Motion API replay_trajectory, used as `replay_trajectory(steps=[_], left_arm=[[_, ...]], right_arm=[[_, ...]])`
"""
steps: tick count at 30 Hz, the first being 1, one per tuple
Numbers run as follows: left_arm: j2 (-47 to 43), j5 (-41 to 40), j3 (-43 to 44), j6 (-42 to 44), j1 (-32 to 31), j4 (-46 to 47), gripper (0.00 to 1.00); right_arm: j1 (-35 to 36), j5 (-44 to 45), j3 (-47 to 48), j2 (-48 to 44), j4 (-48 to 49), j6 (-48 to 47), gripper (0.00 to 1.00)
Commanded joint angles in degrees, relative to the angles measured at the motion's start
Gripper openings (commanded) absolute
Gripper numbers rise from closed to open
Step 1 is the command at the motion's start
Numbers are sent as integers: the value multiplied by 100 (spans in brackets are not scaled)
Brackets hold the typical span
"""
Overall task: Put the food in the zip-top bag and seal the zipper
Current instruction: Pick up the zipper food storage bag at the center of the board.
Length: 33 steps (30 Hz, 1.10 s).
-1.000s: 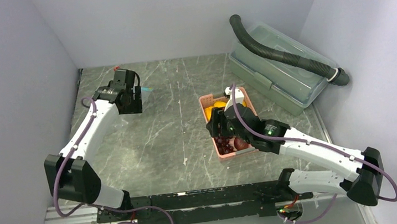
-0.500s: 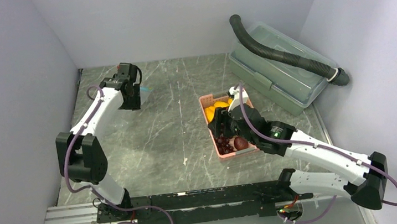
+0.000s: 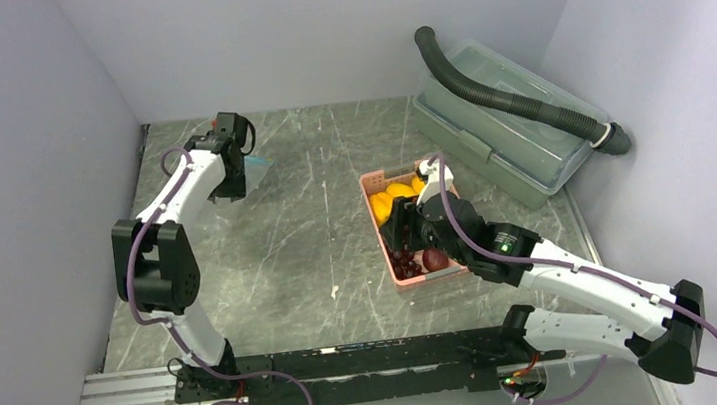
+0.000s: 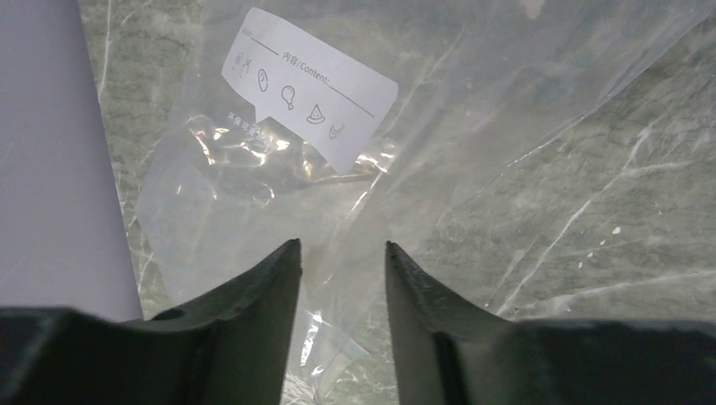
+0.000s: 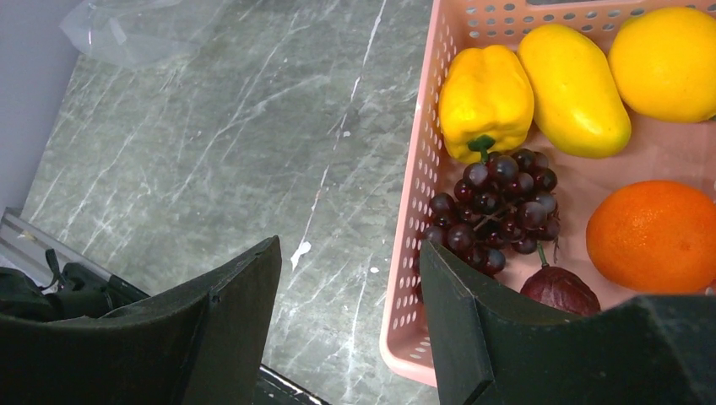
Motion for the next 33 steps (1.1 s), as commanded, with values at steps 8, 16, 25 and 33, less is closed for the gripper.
replay_trajectory(steps=[8,16,25,33], left_arm=[[-6,97,-20,57,83,119,0],[-457,411,-138,-149,92,218,0],[-1326,866,-526,-749,92,358,0],[-2021,1351,-829,-1215,92,429,0]], right_arm=[[-10,-7,-20,-154,130,57,65],[-4,-107,14,-216,157,76,65],[10,-589,95,-131,477,-60,65],[48,-1098,271,168,826,-111,65]])
